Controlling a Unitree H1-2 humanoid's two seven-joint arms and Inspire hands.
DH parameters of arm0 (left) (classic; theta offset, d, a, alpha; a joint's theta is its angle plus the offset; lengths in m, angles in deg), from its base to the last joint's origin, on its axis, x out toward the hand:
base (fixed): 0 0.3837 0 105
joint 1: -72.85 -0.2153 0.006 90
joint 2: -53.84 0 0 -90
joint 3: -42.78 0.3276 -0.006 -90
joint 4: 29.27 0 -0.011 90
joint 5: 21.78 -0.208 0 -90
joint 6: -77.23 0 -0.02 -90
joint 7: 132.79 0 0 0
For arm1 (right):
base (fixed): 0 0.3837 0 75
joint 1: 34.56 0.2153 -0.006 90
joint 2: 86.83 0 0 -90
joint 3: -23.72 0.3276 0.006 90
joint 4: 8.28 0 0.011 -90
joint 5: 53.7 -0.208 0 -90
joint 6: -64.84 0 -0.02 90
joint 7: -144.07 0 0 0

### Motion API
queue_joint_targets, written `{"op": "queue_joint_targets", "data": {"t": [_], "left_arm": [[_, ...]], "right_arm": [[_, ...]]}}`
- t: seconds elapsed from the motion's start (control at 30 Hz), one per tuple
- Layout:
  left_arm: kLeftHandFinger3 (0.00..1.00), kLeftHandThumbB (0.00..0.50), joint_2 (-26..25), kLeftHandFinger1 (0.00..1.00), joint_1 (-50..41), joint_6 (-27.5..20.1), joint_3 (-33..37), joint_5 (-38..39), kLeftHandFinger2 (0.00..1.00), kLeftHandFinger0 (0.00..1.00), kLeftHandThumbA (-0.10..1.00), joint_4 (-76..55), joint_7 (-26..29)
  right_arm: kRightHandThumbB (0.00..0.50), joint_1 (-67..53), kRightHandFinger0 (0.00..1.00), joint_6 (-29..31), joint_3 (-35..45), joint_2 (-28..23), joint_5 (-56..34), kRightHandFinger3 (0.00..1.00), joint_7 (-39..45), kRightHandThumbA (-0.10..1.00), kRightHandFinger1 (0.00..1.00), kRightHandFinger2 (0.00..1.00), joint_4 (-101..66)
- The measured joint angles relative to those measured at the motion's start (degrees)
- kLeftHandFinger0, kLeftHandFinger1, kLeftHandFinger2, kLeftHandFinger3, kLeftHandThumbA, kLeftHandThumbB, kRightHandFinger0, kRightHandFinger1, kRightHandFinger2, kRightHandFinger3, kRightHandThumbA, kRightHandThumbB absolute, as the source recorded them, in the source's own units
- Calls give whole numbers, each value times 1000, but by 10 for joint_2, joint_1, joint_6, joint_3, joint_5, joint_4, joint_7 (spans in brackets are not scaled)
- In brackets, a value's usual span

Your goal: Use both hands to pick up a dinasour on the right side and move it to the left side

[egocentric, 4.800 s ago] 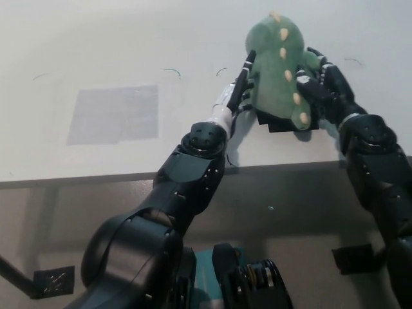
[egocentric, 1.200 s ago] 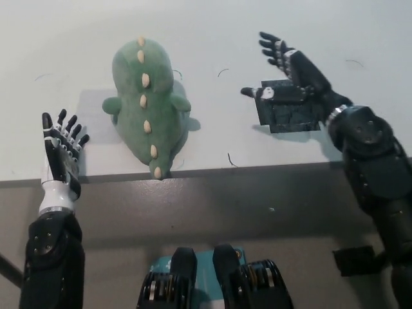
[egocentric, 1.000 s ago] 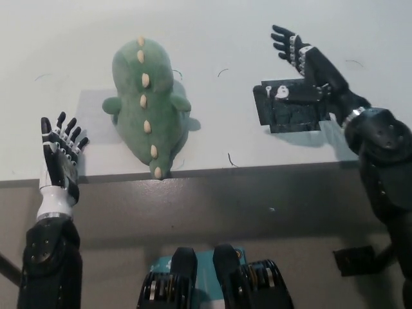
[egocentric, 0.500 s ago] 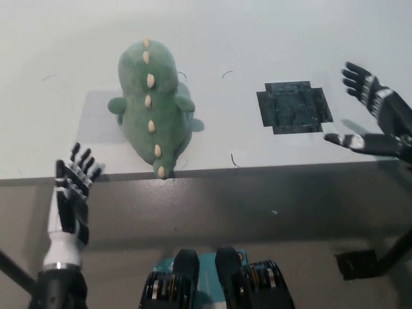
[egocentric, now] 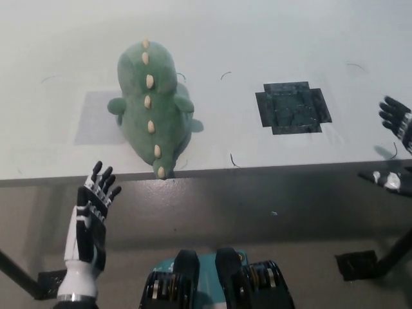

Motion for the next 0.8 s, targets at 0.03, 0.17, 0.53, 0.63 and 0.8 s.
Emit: {"op": "queue_joint_targets", "data": {"t": [0.03,0.17,0.53,0.63,0.8], "left_arm": [[1000,466,2,1000,-4,-2,1,-1,1000,1000,1000,0,0],[1000,437,9,1000,-18,-22,3,1,1000,1000,1000,4,-2],[1000,447,6,1000,-76,-71,7,11,1000,1000,1000,16,-22],[1000,457,0,1000,-90,-78,7,11,1000,1000,1000,16,-26],[1000,461,-1,1000,-99,-85,5,11,1000,1000,1000,16,-30]], "right_arm": [[15,-8,1000,0,3,0,-2,1000,0,1000,1000,1000,-3],[0,-39,1000,1,23,0,-19,1000,0,1000,1000,1000,-12],[57,-153,1000,1,56,23,-65,1000,-2,1000,1000,1000,-53],[67,-169,1000,1,56,26,-72,1000,-2,1000,1000,1000,-59],[73,-175,1000,1,57,26,-78,1000,-3,1000,1000,1000,-62]]}}
